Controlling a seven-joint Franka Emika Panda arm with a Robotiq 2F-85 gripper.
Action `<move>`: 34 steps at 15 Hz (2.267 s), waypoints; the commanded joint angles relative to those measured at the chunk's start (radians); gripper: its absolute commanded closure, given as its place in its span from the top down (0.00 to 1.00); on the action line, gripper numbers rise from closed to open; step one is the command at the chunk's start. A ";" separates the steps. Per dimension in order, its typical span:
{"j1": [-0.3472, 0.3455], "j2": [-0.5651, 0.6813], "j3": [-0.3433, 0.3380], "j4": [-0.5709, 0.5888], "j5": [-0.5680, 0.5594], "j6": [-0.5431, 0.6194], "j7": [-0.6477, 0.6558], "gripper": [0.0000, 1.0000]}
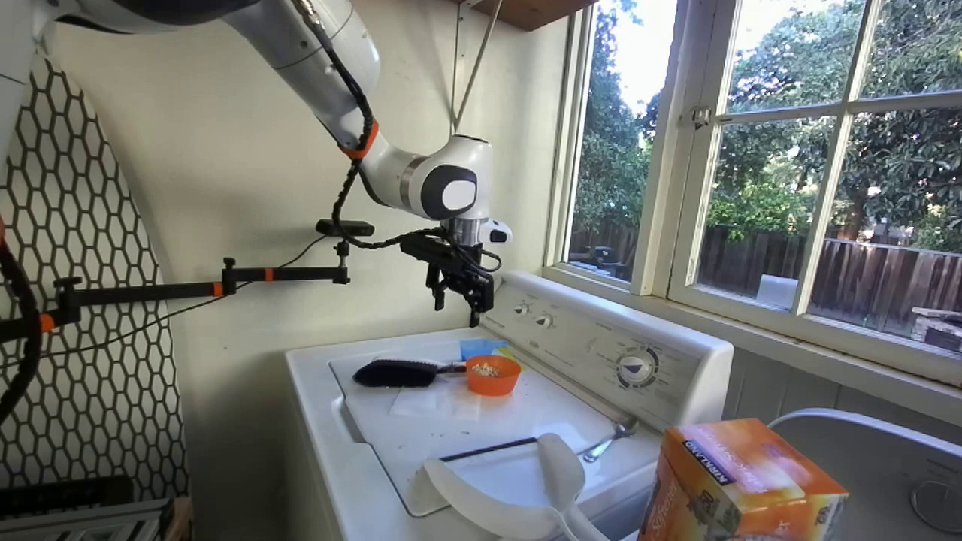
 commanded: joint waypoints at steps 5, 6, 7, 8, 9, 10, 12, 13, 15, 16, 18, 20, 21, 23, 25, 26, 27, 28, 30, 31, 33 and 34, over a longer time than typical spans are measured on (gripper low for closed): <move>0.017 0.045 -0.006 0.057 0.022 -0.011 -0.022 1.00; 0.009 0.052 -0.003 0.063 0.062 0.012 0.000 1.00; 0.016 0.057 -0.015 0.061 0.064 0.047 0.060 1.00; 0.028 0.059 -0.031 0.060 0.045 0.077 0.120 1.00; 0.021 0.073 -0.029 0.075 0.079 0.081 0.144 1.00; 0.028 0.079 -0.043 0.078 0.068 0.104 0.199 1.00; 0.045 0.102 -0.066 0.104 0.047 0.128 0.295 1.00; 0.052 0.116 -0.075 0.117 0.043 0.133 0.332 1.00; 0.081 0.156 -0.102 0.165 0.009 0.119 0.413 1.00; 0.092 0.177 -0.109 0.191 0.003 0.111 0.437 1.00; 0.121 0.226 -0.121 0.250 -0.014 0.091 0.468 1.00; 0.148 0.277 -0.133 0.308 -0.028 0.077 0.485 1.00; 0.162 0.303 -0.139 0.338 -0.035 0.067 0.486 1.00; 0.192 0.353 -0.156 0.397 -0.056 0.045 0.493 1.00; 0.219 0.402 -0.172 0.454 -0.073 0.025 0.494 1.00; 0.230 0.426 -0.180 0.481 -0.080 0.020 0.494 1.00; 0.242 0.449 -0.190 0.506 -0.091 0.021 0.499 1.00; 0.252 0.473 -0.199 0.532 -0.097 0.022 0.502 1.00; 0.269 0.513 -0.217 0.578 -0.109 0.031 0.505 1.00; 0.278 0.530 -0.228 0.600 -0.115 0.035 0.507 1.00; 0.296 0.565 -0.251 0.645 -0.135 0.040 0.506 1.00; 0.304 0.582 -0.262 0.667 -0.144 0.043 0.504 1.00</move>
